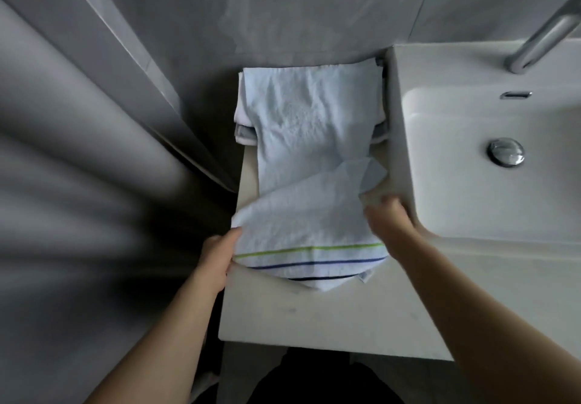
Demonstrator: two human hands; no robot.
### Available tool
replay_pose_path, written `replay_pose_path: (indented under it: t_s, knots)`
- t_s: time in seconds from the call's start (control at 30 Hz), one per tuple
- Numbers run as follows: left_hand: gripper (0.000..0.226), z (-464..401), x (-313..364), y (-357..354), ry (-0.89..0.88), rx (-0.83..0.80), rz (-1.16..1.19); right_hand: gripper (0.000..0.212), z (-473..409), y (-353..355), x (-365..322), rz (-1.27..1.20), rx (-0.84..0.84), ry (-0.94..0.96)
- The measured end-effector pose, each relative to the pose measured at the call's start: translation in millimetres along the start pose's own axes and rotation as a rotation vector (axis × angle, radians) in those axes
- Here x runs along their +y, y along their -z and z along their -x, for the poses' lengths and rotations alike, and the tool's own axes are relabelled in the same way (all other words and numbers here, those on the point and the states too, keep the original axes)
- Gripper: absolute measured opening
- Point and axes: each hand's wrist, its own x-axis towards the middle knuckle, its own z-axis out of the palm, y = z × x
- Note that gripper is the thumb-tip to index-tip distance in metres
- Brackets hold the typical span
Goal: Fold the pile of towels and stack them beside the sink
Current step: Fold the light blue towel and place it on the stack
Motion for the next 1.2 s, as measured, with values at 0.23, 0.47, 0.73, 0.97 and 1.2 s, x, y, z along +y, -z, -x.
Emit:
replay_pose_path:
  t_s: [0.23, 0.47, 0.73, 0.97, 1.2]
  knots:
    - [0.032, 5.0, -36.9, -9.7, -0.272, 0.190, -0.611, 0.049, 12.0, -31.8, 71.5, 0.380, -0.049, 0.065]
    - [0.016, 20.5, -41.9, -15.5, -0.535, 0.127, -0.434, 0.025, 35.4, -1.4, 82.3, 0.062, -0.087, 0.236]
    - [0.016, 43.5, -55.2, 28.1, -0.274, 0.207, -0.771, 0.017, 67.4, 42.2, 99.2, 0.273, -0.397, -0.040]
    - [0.071, 58.0, -64.2, 24.4, 0.032, -0.024, -1.082, 0.020, 85.8, 32.0, 102.7, 0.743, -0.352, 0.129]
    - [0.014, 37.1, 20.0, -15.7, -0.310, -0.055, -0.852, 0.035, 41.1, 24.7, 8.7, 0.533, -0.204, 0.349]
